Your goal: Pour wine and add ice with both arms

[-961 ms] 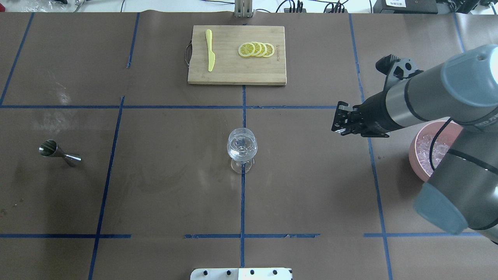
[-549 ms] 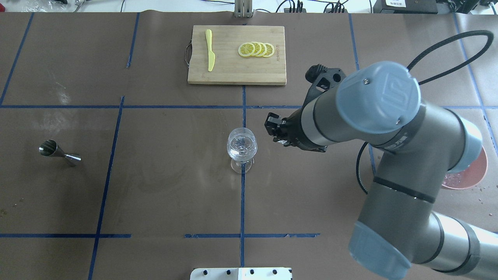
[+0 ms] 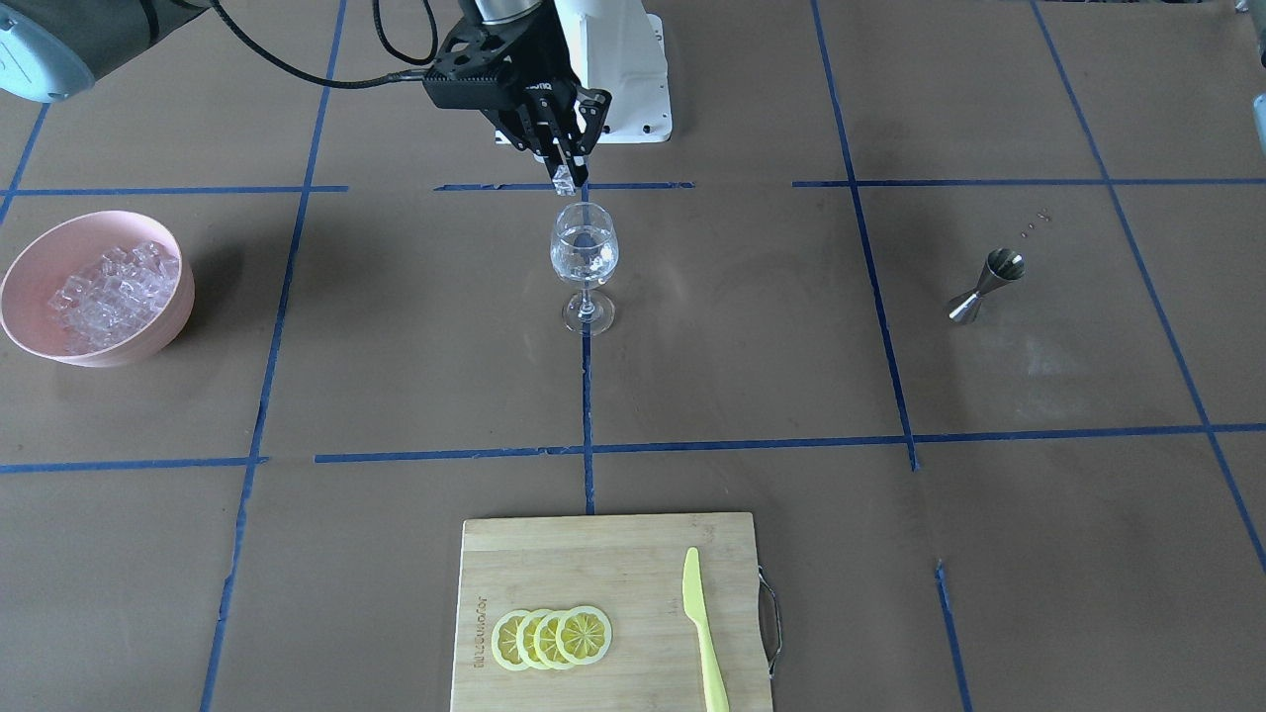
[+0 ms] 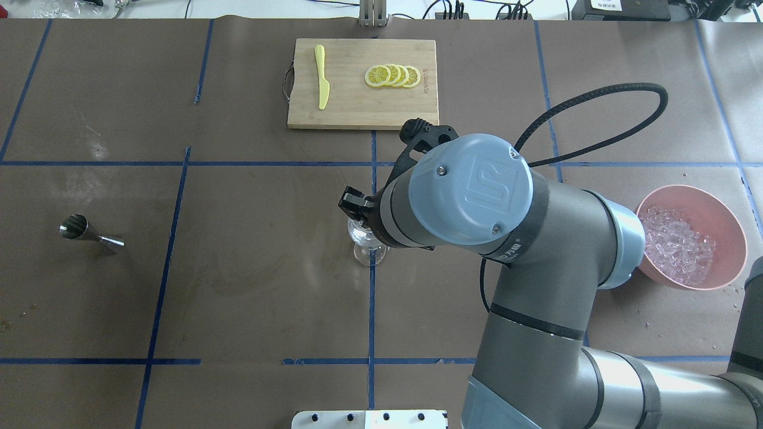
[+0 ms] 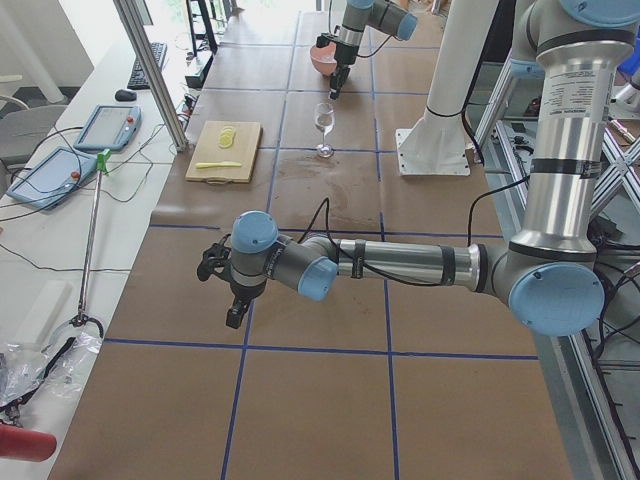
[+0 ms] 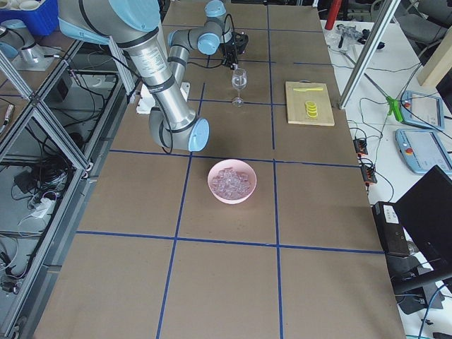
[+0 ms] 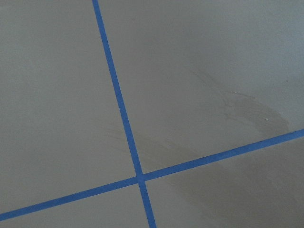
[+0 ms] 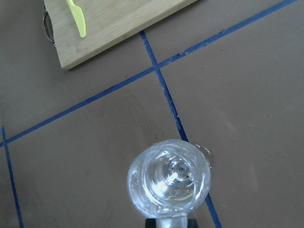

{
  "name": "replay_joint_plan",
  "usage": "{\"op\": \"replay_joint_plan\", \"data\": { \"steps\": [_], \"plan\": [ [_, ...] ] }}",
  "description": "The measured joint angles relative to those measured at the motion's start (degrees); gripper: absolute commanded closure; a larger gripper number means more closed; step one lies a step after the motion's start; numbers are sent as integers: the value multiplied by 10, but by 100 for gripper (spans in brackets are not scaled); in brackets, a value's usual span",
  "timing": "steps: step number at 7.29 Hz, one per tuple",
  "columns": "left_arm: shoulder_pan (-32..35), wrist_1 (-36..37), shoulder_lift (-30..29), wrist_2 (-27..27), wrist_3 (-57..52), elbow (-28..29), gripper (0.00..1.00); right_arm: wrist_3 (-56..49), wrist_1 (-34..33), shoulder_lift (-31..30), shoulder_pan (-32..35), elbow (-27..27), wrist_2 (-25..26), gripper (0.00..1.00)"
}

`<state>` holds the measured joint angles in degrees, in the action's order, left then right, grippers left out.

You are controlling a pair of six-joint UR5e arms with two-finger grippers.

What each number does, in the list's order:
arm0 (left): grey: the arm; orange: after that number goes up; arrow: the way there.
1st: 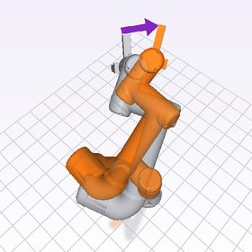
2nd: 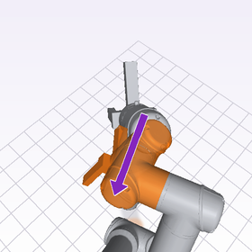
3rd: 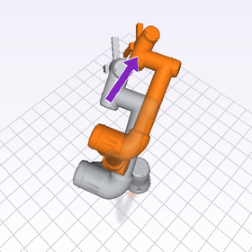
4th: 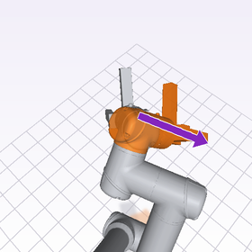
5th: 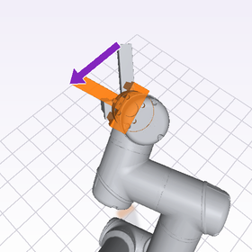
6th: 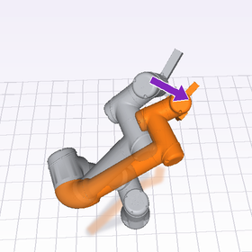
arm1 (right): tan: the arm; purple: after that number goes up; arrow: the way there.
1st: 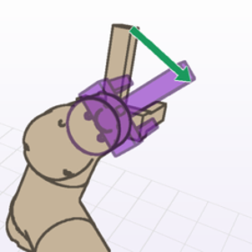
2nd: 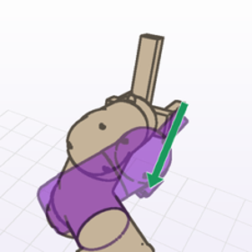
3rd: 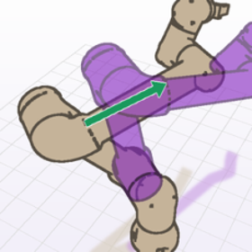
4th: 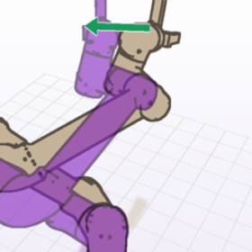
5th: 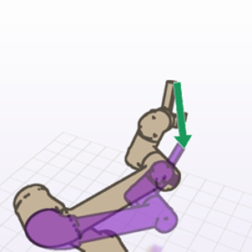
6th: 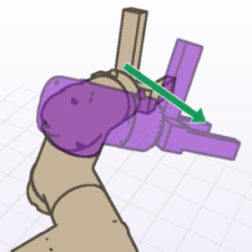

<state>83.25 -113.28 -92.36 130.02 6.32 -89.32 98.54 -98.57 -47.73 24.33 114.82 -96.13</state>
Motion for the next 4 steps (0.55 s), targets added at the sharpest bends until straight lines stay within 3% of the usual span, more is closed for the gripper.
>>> {"op": "replay_joint_plan", "data": {
  "steps": [2,4],
  "plan": [
    [1,0,7,1,2,-7,0,1,1,16,0,-25,9,100],
    [1,-3,13,1,3,-9,0,2,2,19,0,-31,16,0]
  ]
}}
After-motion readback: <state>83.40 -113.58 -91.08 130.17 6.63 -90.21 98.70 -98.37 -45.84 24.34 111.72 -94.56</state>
